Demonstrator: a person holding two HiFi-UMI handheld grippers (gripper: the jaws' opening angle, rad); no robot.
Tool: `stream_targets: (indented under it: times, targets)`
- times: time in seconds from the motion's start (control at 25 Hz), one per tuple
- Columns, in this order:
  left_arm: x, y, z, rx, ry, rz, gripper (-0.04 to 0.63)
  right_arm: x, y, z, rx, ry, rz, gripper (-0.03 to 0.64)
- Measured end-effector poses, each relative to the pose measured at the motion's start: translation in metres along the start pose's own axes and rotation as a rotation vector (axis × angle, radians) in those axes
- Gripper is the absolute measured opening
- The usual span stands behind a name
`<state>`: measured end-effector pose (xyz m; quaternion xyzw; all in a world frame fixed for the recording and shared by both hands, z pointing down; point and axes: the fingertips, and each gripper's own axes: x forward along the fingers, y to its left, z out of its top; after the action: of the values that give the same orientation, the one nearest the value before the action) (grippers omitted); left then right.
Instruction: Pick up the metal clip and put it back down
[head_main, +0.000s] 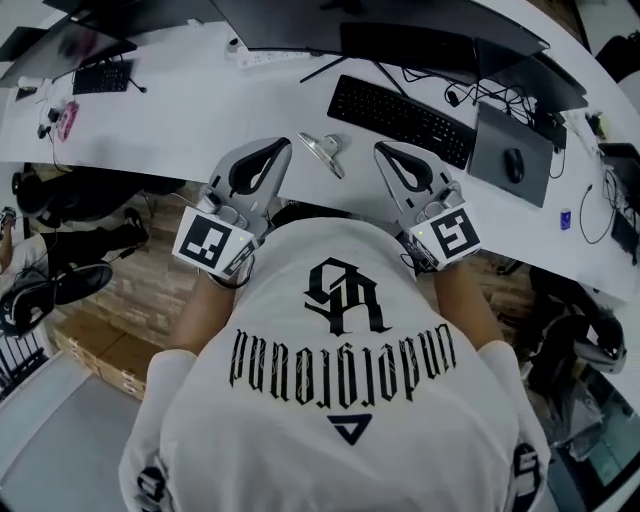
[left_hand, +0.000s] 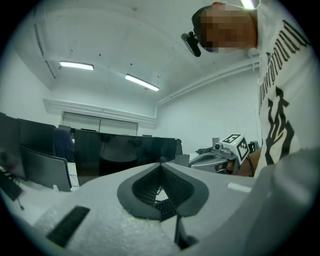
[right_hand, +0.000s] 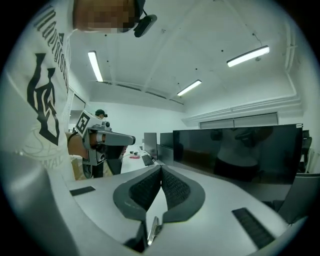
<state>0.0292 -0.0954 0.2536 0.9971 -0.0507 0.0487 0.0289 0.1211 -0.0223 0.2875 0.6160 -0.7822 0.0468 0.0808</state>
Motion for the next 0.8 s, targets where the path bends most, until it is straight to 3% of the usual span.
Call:
stream_targets:
  times: [0.2, 0.36, 0.8]
  targets:
    - [-0.028, -0.010, -0.010, -0.024, 0.014, 0.084, 0.012, -0.003, 0.015, -0.008, -0.016, 0.016, 0.082, 0.014]
    - [-0.056, -0.014, -0.015, -0.030, 0.017, 0.097, 0.012, -0.002, 0.034, 0.000, -0.031, 0.004, 0.083, 0.014]
    - [-0.144, 0.001, -0.017, -0.024, -0.019, -0.038, 0.012, 0.011, 0.122, 0.017, -0.027, 0.014, -0.058, 0.014]
